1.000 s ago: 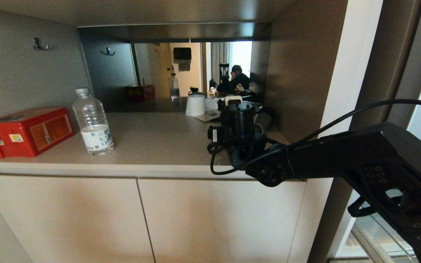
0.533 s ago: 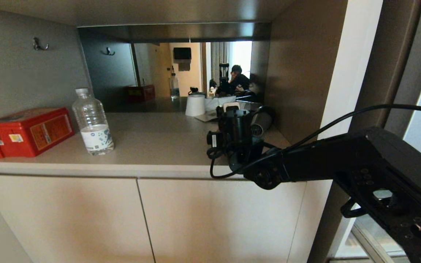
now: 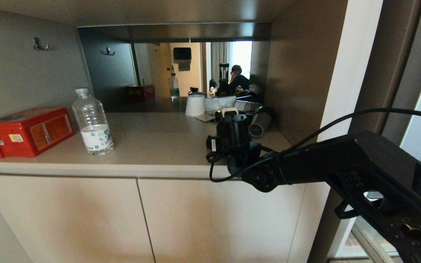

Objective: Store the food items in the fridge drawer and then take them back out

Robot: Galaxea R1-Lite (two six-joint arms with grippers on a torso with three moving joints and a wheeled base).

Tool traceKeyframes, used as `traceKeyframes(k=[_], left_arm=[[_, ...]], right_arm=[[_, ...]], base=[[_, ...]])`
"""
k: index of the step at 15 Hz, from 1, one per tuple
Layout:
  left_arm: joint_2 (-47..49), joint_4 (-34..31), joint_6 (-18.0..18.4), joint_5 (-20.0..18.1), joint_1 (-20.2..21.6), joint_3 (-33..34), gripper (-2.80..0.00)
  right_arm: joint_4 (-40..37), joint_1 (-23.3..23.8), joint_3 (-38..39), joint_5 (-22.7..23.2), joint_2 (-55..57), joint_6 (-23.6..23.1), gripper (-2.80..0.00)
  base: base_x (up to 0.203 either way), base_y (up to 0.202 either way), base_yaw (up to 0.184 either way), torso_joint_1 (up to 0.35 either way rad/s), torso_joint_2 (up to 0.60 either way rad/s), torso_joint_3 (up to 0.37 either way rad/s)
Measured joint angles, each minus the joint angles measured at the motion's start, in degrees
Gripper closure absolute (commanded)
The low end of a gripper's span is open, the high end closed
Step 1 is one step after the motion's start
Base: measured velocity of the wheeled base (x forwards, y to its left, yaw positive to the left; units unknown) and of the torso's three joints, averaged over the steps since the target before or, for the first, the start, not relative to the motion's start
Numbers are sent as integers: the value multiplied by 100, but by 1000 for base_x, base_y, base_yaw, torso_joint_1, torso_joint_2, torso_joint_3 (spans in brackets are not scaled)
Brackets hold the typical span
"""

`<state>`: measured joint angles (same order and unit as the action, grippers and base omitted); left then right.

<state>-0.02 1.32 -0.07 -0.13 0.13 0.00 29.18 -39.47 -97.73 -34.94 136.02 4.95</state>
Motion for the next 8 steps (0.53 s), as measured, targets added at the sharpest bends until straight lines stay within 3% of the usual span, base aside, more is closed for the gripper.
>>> traceKeyframes(k=[5,6,7,8], left_arm=[[0,-2,0,2,2,0,0],[0,-2,-2,0,2,0,0],[1,-2,0,2,2,0,0],[0,-2,0,1,2,0,0]], right_arm=[[5,17,-1,0,56,1,-280],[6,32,-1,0,67,1,-92],[5,43,2,-1,72,11,0],[6,54,5,-1,77,12,0]], base=[[0,0,0,0,0,0],[0,0,0,0,0,0],[0,0,0,0,0,0],[0,0,0,0,0,0]])
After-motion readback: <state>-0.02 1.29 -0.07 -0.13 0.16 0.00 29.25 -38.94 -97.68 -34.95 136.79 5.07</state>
